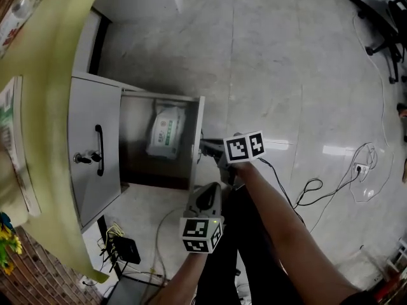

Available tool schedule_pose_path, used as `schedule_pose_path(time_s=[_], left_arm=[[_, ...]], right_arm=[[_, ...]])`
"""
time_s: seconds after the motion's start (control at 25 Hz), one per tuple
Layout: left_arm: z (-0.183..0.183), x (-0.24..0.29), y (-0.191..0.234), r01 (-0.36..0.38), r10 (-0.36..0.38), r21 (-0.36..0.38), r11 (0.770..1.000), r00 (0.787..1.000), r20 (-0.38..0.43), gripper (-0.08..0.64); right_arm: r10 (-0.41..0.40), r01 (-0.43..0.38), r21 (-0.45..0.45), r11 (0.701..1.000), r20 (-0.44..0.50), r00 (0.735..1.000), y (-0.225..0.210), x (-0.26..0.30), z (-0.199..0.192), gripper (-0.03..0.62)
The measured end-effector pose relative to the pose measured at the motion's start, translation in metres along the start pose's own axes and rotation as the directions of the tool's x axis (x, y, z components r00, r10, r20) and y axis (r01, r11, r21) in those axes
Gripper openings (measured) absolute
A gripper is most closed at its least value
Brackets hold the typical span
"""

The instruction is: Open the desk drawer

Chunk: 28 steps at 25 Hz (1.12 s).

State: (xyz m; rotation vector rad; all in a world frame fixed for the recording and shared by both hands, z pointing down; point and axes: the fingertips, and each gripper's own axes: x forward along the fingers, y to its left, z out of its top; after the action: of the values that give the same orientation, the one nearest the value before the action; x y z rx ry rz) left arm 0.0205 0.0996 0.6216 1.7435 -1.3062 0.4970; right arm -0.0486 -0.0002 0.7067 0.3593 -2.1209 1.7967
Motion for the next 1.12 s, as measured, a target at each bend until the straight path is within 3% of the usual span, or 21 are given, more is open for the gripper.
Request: schedule_pose_path(time_s=[0.2,0.32,0.44,0.56,0.84,1.0,1.12], left_arm=[[0.001,0.001,-0.004,0.032,-0.031,0.048,0.998,0.999,-0.023,0.009],[0.004,-0.001,-0.006,0.041,-0.039,0.060,0.997,0.999,-0.028,0.009],[0.010,-0.004,-0.008,0.050,-0.048,0.071,0.996,0.999,-0.022,0.009],[0.020,-0.010,-0.013,0.061,-0.061,0.090,0.994,0.998,-0.011,0.009],[0.066,-0.053,-0.034,0.076,-0.082,0.156,0.985,0.996,0.028,0.009],[0.106,-0.079,-0.046,0.075,-0.090,0.178,0.981,0.993,0.077,0.009],[0.127,-0.108,-0.055,0.071,-0.091,0.199,0.978,0.991,0.097,0.009]], right_arm=[[-0.054,0.053,0.024,0.998,0.029,0.998,-0.012,-0.003,-0.001,0.030],[-0.130,0.126,0.072,0.989,0.061,0.990,-0.025,-0.013,-0.003,0.097],[-0.202,0.195,0.088,0.977,0.087,0.976,-0.034,-0.031,-0.006,0.081],[-0.212,0.203,0.103,0.974,0.094,0.973,-0.025,-0.047,-0.011,0.083],[-0.216,0.209,0.072,0.975,0.110,0.970,0.052,-0.093,-0.023,0.083],[-0.218,0.221,-0.002,0.975,0.156,0.963,0.105,-0.123,-0.009,0.062],[-0.214,0.221,-0.010,0.975,0.202,0.956,0.143,-0.144,-0.004,0.048]])
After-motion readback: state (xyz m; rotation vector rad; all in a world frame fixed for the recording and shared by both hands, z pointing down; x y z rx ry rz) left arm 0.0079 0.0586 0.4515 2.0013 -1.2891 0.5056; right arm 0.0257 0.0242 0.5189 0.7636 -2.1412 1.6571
